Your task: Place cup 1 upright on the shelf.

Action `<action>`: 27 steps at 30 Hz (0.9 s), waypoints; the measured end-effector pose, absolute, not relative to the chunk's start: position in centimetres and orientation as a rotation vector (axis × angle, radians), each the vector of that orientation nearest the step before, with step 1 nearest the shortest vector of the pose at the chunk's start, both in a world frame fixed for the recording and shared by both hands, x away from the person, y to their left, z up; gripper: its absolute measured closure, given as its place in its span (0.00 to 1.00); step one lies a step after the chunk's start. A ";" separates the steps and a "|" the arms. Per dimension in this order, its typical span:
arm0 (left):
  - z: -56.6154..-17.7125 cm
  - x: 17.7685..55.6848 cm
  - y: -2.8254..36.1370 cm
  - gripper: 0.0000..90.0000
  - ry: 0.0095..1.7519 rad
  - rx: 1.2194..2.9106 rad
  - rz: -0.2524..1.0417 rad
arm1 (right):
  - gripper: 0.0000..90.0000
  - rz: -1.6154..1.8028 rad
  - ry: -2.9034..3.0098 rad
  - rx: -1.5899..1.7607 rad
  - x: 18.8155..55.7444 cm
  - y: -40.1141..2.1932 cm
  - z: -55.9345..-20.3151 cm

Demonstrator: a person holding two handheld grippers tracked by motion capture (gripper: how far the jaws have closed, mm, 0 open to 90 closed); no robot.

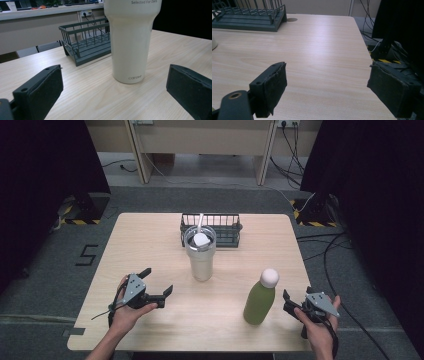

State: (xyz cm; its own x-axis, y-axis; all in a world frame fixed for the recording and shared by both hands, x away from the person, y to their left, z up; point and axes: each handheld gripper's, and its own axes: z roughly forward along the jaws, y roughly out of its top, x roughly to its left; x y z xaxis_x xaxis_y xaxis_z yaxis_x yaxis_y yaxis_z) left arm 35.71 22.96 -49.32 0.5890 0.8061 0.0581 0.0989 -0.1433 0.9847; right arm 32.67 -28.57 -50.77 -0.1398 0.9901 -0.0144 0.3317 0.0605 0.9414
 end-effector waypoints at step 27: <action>-48.1 40.6 16.9 0.02 0.669 1.650 0.666 | 0.17 1.098 1.592 1.361 32.9 -28.3 -50.8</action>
